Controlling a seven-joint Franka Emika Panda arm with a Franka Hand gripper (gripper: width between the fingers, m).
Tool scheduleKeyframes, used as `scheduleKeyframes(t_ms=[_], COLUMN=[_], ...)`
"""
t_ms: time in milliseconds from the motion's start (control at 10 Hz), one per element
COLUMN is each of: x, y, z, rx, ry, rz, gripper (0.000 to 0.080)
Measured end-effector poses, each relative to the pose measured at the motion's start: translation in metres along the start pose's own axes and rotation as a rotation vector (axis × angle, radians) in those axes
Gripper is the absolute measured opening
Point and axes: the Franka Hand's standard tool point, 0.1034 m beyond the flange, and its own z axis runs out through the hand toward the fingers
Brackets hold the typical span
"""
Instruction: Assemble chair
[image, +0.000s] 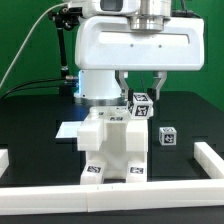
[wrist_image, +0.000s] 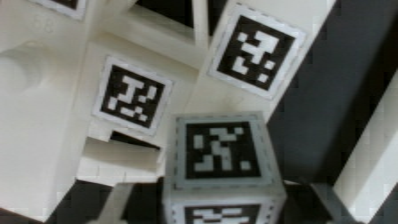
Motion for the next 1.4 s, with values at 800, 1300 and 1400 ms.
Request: scheduleKeyframes(t_ms=[800,1300,1400], x=[0.0004,0.0063,0.0069], y=[0.001,-0.0033,-0.0034], z=[0.0006,0.0002,0.0003], rx=[-0.002,0.02,0.025], ry=[0.003,0.025,0.026], rz=[0.15,0.595,0.681], gripper=[0.0282,0.0284,0.0284])
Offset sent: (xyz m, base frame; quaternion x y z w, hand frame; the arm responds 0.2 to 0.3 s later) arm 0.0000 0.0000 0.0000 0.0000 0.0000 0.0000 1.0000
